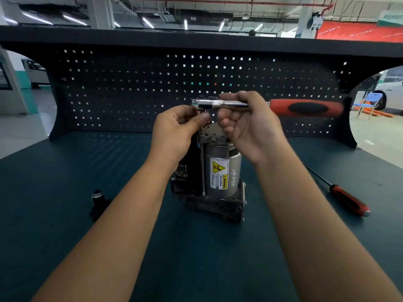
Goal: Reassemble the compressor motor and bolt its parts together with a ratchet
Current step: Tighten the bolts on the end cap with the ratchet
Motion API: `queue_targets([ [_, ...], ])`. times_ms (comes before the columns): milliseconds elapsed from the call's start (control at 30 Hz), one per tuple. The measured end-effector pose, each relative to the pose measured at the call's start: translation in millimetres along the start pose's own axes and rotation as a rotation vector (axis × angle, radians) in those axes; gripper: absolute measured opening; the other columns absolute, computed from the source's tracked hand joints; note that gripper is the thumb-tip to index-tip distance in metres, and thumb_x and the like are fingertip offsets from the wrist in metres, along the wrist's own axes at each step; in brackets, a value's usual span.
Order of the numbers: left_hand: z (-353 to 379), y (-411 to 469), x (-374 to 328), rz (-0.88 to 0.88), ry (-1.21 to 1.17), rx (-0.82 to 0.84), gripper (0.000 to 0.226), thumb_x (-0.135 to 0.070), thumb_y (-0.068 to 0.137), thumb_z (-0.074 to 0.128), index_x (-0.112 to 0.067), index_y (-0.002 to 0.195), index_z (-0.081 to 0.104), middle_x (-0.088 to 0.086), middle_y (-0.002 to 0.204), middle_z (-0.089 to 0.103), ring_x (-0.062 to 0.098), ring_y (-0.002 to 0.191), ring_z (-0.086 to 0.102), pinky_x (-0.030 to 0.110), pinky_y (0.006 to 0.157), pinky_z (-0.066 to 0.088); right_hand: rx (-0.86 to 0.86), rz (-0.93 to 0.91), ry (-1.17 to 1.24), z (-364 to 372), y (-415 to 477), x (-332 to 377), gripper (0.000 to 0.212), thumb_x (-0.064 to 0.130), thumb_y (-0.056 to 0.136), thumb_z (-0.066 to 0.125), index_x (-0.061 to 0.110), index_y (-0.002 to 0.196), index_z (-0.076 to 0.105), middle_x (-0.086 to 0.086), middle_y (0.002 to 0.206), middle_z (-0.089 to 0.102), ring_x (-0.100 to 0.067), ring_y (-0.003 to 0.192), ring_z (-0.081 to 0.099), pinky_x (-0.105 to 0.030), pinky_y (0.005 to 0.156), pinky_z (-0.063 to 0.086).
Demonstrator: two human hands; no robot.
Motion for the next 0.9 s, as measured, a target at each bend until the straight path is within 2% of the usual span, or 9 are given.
queue_targets([
  [67,1.6,-0.9,-0.1,0.004,0.006,0.022,0.012,-0.012,0.086,0.066,-0.024,0.085,0.068,-0.01,0.078,0.071,0.004,0.078,0.066,0.019,0.076,0.052,0.033,0.082,0.063,-4.7,2.9,0.5,0.031,0.018,0.099,0.034,0.003,0.086,0.058,-0.005,0.048,0.054,-0.011,0.04,0.047,-0.017,0.037,0.037],
  [233,-0.5,-1.6,2.5,0.001,0.019,-0.038,0.01,-0.015,0.086,0.066,-0.025,0.085,0.066,-0.008,0.083,0.069,0.013,0.085,0.065,0.029,0.081,0.052,0.059,-0.501,-0.643,10.1,-14.7,-3.4,0.021,0.017,0.094,0.041,0.012,0.078,0.054,-0.003,0.051,0.053,-0.013,0.043,0.048,-0.023,0.039,0.038],
  [300,-2.7,-1.3,3.6,-0.016,0.008,-0.065,0.008,-0.017,0.085,0.068,-0.024,0.082,0.065,-0.004,0.083,0.069,0.021,0.087,0.066,0.036,0.083,0.054,0.007,-0.588,-0.825,13.8,-17.1,-7.2,0.022,0.025,0.092,0.041,0.011,0.079,0.053,-0.005,0.056,0.055,-0.02,0.05,0.052,-0.032,0.044,0.044],
  [400,-4.2,0.0,4.2,-0.013,0.019,-0.077,0.012,-0.014,0.085,0.067,-0.024,0.079,0.065,0.0,0.083,0.069,0.024,0.087,0.064,0.043,0.086,0.052,-0.026,-0.436,-0.526,12.5,-11.7,-5.6,0.022,0.014,0.093,0.043,0.008,0.077,0.057,-0.006,0.051,0.057,-0.014,0.043,0.051,-0.023,0.039,0.041],
  [500,-1.9,1.4,3.8,-0.004,0.041,-0.077,0.011,-0.014,0.085,0.067,-0.024,0.083,0.064,-0.005,0.082,0.069,0.012,0.083,0.065,0.03,0.081,0.053,-0.039,-0.036,-0.016,1.8,0.3,-1.7,0.029,0.013,0.096,0.038,0.003,0.082,0.06,-0.009,0.049,0.06,-0.013,0.04,0.053,-0.018,0.039,0.042],
  [567,-0.8,1.2,3.6,-0.002,0.036,-0.059,0.011,-0.015,0.086,0.067,-0.025,0.085,0.064,-0.01,0.08,0.068,0.006,0.079,0.064,0.023,0.078,0.052,0.005,0.109,0.131,-6.2,4.8,-0.1,0.033,0.017,0.099,0.034,0.0,0.086,0.06,-0.009,0.051,0.061,-0.011,0.041,0.054,-0.016,0.039,0.043],
  [667,0.2,-1.3,2.7,0.03,0.083,0.016,0.008,-0.019,0.09,0.062,-0.025,0.095,0.065,-0.008,0.089,0.068,0.005,0.086,0.064,0.02,0.079,0.05,0.09,0.067,0.061,-8.8,5.2,3.3,0.033,0.019,0.1,0.035,0.001,0.089,0.06,-0.008,0.054,0.062,-0.011,0.045,0.057,-0.017,0.042,0.044],
  [800,0.8,-1.5,3.0,0.043,0.417,0.158,0.024,-0.038,0.083,0.067,-0.028,0.104,0.062,-0.002,0.108,0.062,0.009,0.1,0.057,0.014,0.077,0.043,0.141,-0.055,-0.025,-7.9,-1.0,1.0,0.034,0.021,0.1,0.035,0.004,0.085,0.06,-0.009,0.055,0.063,-0.013,0.047,0.056,-0.019,0.044,0.044],
  [900,1.3,-1.5,0.3,0.082,0.67,0.301,0.046,-0.046,0.074,0.072,-0.028,0.114,0.062,-0.006,0.111,0.061,0.016,0.111,0.051,0.031,0.095,0.041,0.094,-0.041,0.144,-9.8,-3.6,-0.9,0.036,0.021,0.101,0.032,0.006,0.082,0.058,-0.007,0.052,0.06,-0.011,0.043,0.052,-0.016,0.041,0.041],
])
Point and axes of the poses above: each hand's wrist, its own y-axis towards the middle knuckle, its own z-axis out of the palm, x = y × z, the point moved 2 cm from there along y, towards the middle knuckle
